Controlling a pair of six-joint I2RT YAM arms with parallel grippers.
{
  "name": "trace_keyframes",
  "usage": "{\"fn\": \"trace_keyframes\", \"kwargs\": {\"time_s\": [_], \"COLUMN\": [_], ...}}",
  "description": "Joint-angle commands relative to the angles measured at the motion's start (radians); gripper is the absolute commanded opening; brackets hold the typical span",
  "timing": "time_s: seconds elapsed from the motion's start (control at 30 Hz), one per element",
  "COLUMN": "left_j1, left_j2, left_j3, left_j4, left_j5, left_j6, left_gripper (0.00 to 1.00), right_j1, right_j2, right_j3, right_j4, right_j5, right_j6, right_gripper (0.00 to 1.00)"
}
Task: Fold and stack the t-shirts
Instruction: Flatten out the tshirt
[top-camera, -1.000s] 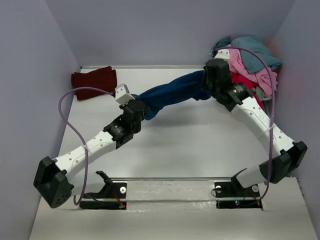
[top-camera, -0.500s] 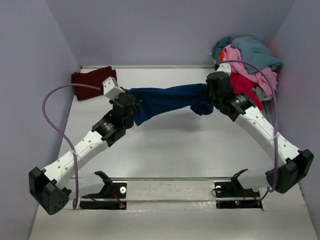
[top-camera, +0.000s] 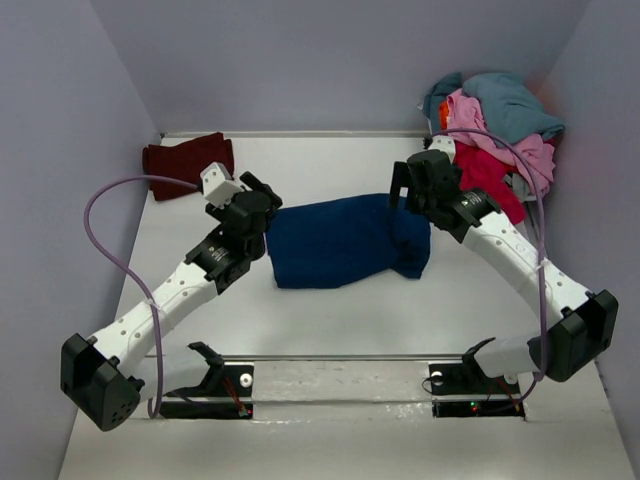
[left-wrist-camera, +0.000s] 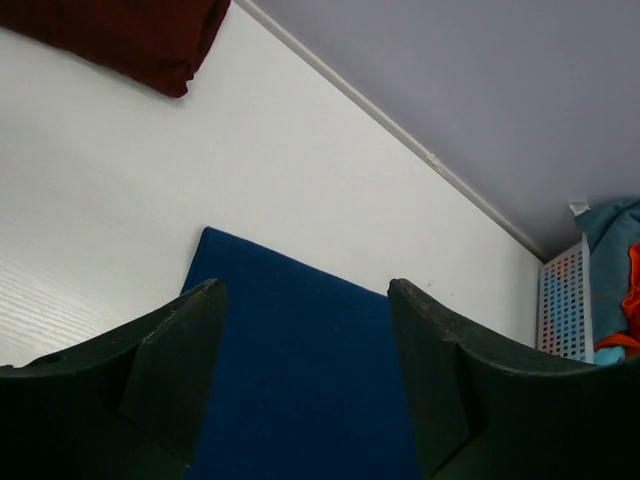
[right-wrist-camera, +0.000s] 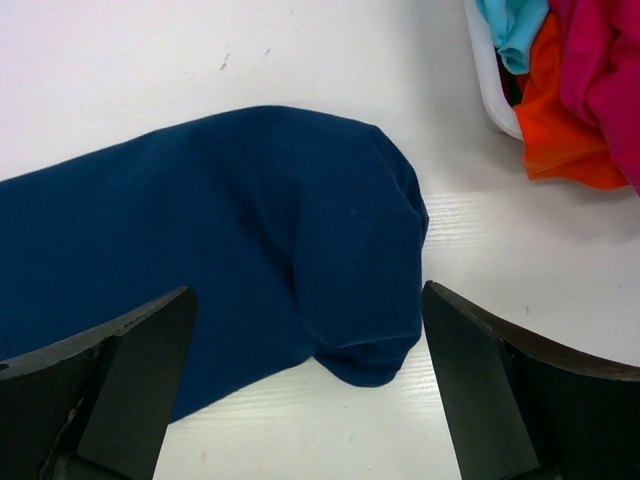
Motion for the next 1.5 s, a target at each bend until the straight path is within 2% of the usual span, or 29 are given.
{"fn": "trace_keyframes", "kwargs": {"time_s": [0.0,0.13,0.3,0.43,0.53,0.73,0.9,1.03,1.13,1.3,1.4,1.47], "left_j1": [0.002,0.002,0.002,0.002,0.029,0.066,0.118,0.184,0.175,0.157,0.103,0.057], "left_j2": [0.002,0.015,0.09,0.227,0.299,0.339,0.416,0.511,0.528,0.479,0.404,0.352], "left_j3": [-0.006,-0.075,-0.132,-0.106,-0.11,-0.152,-0.109,-0.068,-0.07,-0.196,-0.267,-0.27], "left_j4": [0.042,0.054,0.108,0.138,0.204,0.276,0.275,0.306,0.307,0.352,0.372,0.306], "left_j5": [-0.009,0.071,0.113,0.131,0.206,0.243,0.26,0.358,0.395,0.386,0.292,0.251], "left_j6": [-0.032,-0.086,-0.11,-0.094,-0.098,-0.109,-0.083,-0.083,-0.095,-0.115,-0.103,-0.098], "left_gripper": [0.77,0.76,0.76,0.76,0.76,0.75,0.75,0.75,0.74,0.74,0.75,0.75], "right_j1": [-0.007,-0.007,-0.007,-0.007,-0.007,-0.045,-0.067,-0.087,-0.087,-0.087,-0.087,-0.087], "right_j2": [0.039,0.037,0.123,0.215,0.275,0.328,0.405,0.485,0.459,0.399,0.324,0.278], "right_j3": [0.018,-0.033,-0.057,-0.04,-0.028,-0.054,-0.014,0.053,0.017,-0.091,-0.161,-0.184], "right_j4": [0.031,0.063,0.094,0.127,0.138,0.195,0.213,0.186,0.201,0.227,0.252,0.244], "right_j5": [-0.004,-0.058,-0.075,-0.072,-0.062,-0.116,-0.128,-0.139,-0.144,-0.141,-0.093,-0.075], "right_j6": [0.012,0.035,0.047,0.042,0.044,0.044,0.03,0.015,0.015,0.047,0.07,0.071], "right_gripper": [1.0,1.0,1.0,1.0,1.0,1.0,1.0,1.0,1.0,1.0,1.0,1.0]}}
